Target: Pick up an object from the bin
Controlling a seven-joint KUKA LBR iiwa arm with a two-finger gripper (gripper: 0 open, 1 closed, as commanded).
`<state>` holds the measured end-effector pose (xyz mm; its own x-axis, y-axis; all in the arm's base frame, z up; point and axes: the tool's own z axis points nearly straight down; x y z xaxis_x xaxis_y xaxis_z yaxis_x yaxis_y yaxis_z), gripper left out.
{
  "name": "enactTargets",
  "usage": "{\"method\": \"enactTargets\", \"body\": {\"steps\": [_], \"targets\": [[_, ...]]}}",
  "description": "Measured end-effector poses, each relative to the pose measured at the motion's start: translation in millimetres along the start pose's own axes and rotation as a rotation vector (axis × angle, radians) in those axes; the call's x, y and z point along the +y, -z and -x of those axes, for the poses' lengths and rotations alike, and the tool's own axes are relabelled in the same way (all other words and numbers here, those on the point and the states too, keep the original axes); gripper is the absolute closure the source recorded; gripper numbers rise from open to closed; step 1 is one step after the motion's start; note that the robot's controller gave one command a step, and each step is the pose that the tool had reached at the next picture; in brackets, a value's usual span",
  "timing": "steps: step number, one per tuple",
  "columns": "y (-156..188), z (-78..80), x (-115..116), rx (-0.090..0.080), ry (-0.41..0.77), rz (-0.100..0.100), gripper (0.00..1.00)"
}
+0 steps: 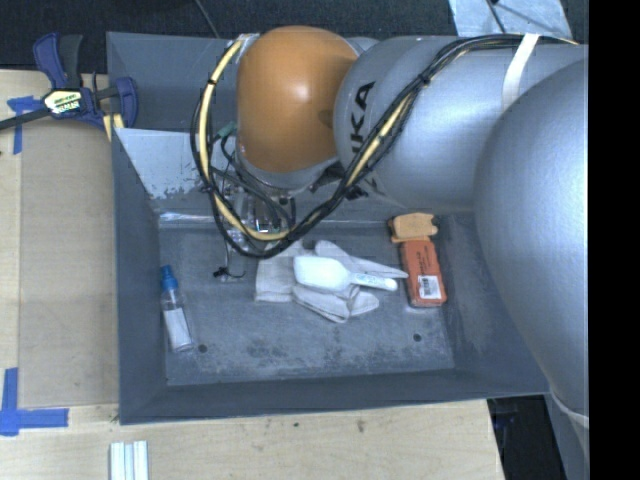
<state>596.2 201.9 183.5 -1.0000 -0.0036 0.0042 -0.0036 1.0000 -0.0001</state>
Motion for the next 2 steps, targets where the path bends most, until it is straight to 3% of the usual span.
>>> {"method": "enactTargets", "body": {"steps": [1, 2], "targets": [[5.0, 1.2, -1.0, -0.007, -0.003, 0.001, 0.0], [-31.4, 6.3, -25.9, -0.014, -0.052, 0.005, 0.0]]}}
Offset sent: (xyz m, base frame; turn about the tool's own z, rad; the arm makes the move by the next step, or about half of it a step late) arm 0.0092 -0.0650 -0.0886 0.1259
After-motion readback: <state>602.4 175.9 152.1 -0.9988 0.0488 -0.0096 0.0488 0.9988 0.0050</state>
